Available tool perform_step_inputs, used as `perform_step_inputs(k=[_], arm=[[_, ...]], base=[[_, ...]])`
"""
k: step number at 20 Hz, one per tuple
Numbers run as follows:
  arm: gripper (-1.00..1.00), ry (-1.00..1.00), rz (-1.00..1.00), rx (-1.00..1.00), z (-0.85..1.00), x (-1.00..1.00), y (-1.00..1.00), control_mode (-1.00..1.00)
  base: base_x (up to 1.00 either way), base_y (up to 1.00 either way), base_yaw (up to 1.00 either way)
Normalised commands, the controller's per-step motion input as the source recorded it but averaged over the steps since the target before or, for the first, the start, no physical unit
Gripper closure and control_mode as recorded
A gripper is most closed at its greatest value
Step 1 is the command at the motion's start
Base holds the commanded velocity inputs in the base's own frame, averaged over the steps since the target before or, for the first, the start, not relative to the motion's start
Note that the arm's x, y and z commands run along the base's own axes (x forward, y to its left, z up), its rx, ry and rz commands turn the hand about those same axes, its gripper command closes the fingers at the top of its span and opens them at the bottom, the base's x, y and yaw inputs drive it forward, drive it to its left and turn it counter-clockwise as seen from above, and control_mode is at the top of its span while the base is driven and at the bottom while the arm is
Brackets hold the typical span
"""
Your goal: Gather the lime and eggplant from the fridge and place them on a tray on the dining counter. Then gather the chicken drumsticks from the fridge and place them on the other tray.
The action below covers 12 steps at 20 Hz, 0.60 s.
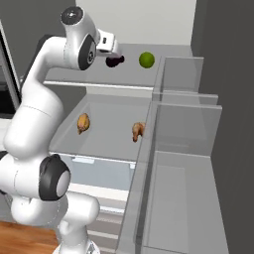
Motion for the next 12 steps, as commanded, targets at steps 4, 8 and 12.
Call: perform_step_inputs(k=[4,8,12], arm=[[-1.0,0.0,0.0,0.0,0.0,0.05,-0.25,-1.0],[-1.0,0.0,0.0,0.0,0.0,0.04,-0.13,-1.0],[-1.0,0.0,0.0,0.0,0.0,0.01,0.02,-1.0]], base=[[0.0,0.0,0.0],[0.0,0.0,0.0],[0.0,0.0,0.0]])
